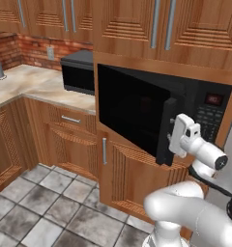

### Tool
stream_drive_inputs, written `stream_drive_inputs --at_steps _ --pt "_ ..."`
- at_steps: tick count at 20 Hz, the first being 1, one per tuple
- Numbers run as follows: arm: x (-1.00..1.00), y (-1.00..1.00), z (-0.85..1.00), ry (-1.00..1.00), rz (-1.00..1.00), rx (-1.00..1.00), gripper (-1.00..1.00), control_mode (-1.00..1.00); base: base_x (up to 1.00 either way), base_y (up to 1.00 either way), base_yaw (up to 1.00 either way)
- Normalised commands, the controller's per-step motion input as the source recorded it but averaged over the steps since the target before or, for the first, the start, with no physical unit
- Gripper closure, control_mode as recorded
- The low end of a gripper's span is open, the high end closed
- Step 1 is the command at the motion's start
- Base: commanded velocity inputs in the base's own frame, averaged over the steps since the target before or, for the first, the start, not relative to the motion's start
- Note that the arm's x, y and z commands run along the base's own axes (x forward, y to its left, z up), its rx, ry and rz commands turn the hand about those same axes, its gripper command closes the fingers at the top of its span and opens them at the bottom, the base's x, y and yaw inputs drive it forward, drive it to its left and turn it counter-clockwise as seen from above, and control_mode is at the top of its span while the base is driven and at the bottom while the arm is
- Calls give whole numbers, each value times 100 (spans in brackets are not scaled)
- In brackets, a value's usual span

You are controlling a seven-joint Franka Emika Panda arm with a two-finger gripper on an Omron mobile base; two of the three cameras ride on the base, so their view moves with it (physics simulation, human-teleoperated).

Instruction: Place the microwavable item in the microwave. Then, close the microwave door and press the start button.

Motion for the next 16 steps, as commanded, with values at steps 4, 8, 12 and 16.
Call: stream_drive_inputs --at_steps 4,8,12,16 --pt "-100 -100 2 -7 0 21 -100 -100 0 0 0" --pt "-83 -100 4 -2 0 20 -100 -100 0 0 0" --pt "-11 -17 59 0 -12 5 -100 -100 0 0 0" --pt "-3 16 96 2 -12 0 -100 -100 0 0 0"
